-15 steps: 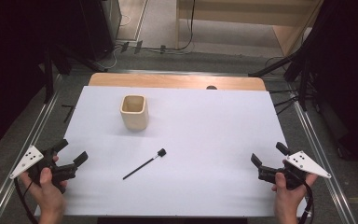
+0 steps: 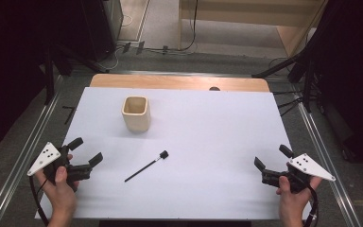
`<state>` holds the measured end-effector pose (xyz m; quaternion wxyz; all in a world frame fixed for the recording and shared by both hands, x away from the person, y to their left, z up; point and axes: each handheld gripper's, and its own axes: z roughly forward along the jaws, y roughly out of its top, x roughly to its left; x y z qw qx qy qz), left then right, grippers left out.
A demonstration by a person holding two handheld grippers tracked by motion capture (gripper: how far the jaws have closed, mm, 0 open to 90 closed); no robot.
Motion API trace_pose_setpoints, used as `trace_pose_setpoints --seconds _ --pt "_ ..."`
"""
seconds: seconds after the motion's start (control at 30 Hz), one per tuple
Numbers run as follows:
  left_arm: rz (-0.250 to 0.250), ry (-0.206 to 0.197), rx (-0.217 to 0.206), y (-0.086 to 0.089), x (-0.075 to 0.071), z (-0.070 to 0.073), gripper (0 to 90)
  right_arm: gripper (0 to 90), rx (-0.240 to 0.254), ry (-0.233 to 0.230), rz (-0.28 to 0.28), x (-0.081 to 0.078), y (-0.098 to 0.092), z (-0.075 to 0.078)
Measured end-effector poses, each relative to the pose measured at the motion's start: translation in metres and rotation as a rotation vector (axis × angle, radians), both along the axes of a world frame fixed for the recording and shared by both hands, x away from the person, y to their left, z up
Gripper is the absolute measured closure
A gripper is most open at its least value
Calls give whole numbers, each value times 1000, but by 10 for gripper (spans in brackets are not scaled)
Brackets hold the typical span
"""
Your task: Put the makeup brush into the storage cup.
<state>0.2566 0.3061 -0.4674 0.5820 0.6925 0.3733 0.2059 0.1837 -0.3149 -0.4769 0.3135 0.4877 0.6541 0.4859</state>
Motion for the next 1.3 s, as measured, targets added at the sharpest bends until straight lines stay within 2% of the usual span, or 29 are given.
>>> trace_pose_setpoints --seconds 0.1,0.2,0.27,0.6,0.77,1.07,1.3 --pt "-24 5 23 -11 3 1 5 2 10 7 12 1 1 -1" --pt "-49 17 29 -22 6 2 5 2 7 9 18 0 4 -1" --pt "-75 25 57 -34 9 3 5 3 -9 3 27 0 5 0" --pt "-143 57 72 -58 19 6 5 3 -9 9 33 0 5 -1" --pt "-174 79 107 -68 24 6 6 3 -15 16 37 1 6 -3" --pt "-234 155 162 -81 32 6 6 3 -17 19 45 2 8 -4" --pt "-274 185 208 -90 35 6 6 3 -21 27 45 3 8 -5"
